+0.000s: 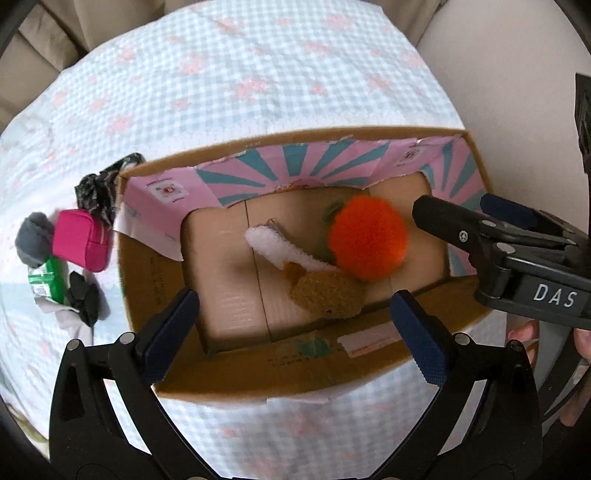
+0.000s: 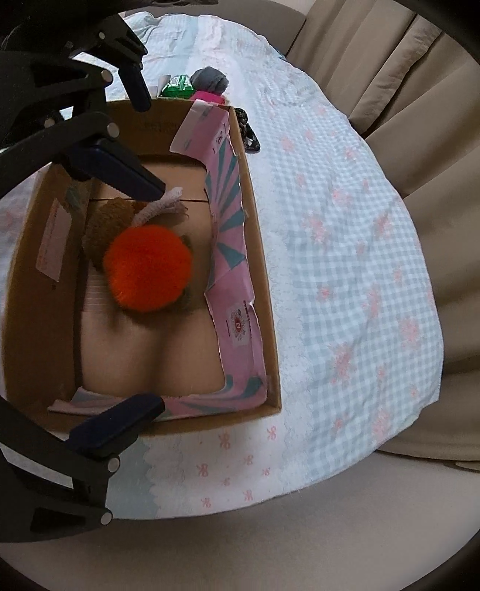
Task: Organize soft objects
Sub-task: 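Open both tools to drop the toys into the box, then move both tools back toward the remaining items on the bed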
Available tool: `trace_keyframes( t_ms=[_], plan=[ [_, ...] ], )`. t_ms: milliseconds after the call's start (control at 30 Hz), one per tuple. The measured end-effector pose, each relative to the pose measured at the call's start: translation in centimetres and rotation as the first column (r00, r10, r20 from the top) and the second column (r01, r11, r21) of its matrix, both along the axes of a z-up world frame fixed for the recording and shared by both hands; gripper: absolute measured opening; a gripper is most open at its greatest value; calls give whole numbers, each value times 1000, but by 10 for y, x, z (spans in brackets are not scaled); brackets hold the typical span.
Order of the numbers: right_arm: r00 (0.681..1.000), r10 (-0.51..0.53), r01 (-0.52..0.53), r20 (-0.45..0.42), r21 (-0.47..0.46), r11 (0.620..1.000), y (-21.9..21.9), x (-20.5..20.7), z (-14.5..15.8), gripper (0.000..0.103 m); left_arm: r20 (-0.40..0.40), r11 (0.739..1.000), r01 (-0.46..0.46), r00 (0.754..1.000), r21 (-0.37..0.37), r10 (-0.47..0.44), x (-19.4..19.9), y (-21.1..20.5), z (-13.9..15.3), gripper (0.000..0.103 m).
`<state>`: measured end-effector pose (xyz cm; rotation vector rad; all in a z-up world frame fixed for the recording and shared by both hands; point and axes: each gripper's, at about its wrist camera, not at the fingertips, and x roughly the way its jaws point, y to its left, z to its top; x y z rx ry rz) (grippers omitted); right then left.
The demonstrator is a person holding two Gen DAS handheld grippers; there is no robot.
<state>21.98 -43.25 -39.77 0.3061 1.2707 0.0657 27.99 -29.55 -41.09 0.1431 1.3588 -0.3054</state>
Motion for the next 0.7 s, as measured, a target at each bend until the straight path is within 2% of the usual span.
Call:
trace_keyframes(
  t_ms=[200, 333, 533, 700],
  plan=[
    [999, -16, 17, 42, -15, 1000, -3, -15, 33, 103, 31, 1000, 5, 1000, 1, -5, -16, 5, 32, 103],
    [996, -21, 24, 90, -40, 999, 2, -31, 69, 103, 68, 999, -17, 998, -38, 20, -29, 17, 64, 102],
    [987, -14, 25, 159, -67, 997, 16, -58, 124, 103, 174, 997, -18, 984, -71, 30, -55, 39, 124, 103],
    [968, 1, 31, 250, -125, 992, 36, -90, 178, 103, 281, 995, -22, 958, -97, 49, -89, 69, 179, 103]
  ],
)
